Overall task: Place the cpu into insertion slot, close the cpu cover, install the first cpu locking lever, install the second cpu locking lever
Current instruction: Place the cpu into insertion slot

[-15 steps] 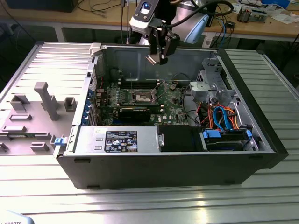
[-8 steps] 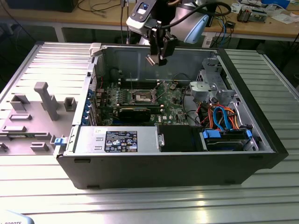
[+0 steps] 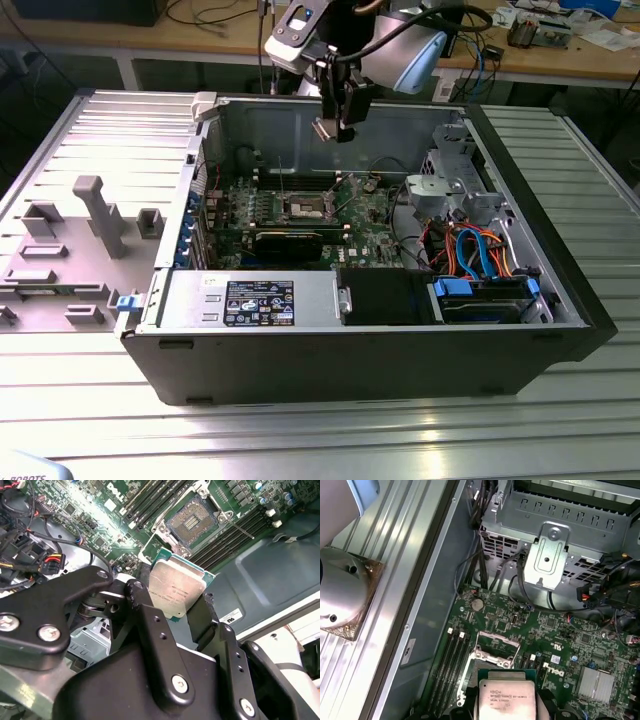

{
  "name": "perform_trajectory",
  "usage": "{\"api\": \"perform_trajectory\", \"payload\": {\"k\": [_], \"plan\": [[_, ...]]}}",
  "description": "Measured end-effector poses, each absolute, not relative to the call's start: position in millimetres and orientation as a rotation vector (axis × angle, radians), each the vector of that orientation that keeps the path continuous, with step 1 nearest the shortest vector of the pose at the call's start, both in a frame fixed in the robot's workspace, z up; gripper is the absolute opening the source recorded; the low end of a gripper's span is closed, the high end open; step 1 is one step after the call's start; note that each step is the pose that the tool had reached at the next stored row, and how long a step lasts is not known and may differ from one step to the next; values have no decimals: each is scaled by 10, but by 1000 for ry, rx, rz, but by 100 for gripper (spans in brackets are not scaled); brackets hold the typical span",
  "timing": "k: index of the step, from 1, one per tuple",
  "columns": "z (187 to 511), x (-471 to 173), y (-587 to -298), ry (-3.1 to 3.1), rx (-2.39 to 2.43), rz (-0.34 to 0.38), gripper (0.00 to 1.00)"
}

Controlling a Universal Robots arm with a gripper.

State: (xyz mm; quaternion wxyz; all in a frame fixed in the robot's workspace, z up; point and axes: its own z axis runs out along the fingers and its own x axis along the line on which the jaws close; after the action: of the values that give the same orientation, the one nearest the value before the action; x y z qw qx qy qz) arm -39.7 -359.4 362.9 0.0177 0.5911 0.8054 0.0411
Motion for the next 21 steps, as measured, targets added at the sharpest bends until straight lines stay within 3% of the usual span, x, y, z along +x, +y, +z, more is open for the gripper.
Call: {"api": "perform_trajectory", "payload": {"k": [21], "plan": [[3627,-397,-3594,2426,1930,124,54]]}}
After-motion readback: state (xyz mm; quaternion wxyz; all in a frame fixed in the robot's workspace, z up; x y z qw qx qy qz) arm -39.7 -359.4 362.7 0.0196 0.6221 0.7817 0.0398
